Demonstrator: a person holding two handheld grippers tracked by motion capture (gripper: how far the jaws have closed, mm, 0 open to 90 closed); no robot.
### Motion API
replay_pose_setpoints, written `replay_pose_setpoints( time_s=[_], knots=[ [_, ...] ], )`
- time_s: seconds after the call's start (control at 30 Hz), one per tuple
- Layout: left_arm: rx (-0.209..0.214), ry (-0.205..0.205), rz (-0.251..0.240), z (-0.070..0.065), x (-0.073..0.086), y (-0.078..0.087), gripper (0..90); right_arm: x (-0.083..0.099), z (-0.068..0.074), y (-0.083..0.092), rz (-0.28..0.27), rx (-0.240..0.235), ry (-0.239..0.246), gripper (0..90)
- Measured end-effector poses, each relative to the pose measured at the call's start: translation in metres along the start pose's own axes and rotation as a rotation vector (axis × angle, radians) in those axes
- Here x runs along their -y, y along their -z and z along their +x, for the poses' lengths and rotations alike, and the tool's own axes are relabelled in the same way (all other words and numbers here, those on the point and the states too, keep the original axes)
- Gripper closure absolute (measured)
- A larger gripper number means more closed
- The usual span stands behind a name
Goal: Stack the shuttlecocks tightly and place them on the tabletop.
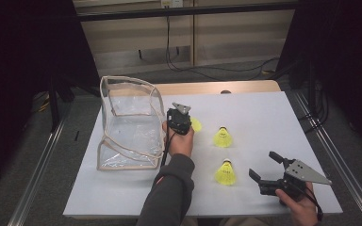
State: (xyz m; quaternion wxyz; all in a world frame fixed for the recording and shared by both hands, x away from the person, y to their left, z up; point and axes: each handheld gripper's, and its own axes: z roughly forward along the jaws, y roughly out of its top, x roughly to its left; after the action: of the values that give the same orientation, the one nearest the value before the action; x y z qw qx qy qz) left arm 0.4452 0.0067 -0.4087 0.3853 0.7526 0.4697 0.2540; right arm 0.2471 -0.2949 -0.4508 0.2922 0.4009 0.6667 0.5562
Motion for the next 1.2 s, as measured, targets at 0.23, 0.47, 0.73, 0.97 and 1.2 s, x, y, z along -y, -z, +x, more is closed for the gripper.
replay_pose_setpoints(
  time_s=[0.23, 0.47, 0.73, 0.97, 1.2],
  knots=[
    [-0.009, -0.024, 0.020, 0.001, 0.001, -0.001, 88.7, 0.000, 0.000, 0.000, 0.001, 0.000, 0.000, 2.1],
    [0.023, -0.012, 0.012, -0.002, 0.002, -0.005, 87.9, 0.000, 0.000, 0.000, -0.001, -0.003, 0.002, 2.1],
    [0.087, 0.029, 0.010, -0.008, 0.002, -0.011, 82.1, 0.000, 0.000, 0.000, 0.000, -0.004, 0.002, 2.1],
    [0.105, 0.046, 0.019, -0.011, 0.002, -0.016, 80.1, 0.000, 0.000, 0.000, 0.004, -0.006, 0.002, 2.1],
    [0.120, 0.056, 0.026, -0.015, -0.001, -0.019, 76.4, 0.000, 0.000, 0.000, 0.004, -0.006, 0.002, 2.1]
  ],
)
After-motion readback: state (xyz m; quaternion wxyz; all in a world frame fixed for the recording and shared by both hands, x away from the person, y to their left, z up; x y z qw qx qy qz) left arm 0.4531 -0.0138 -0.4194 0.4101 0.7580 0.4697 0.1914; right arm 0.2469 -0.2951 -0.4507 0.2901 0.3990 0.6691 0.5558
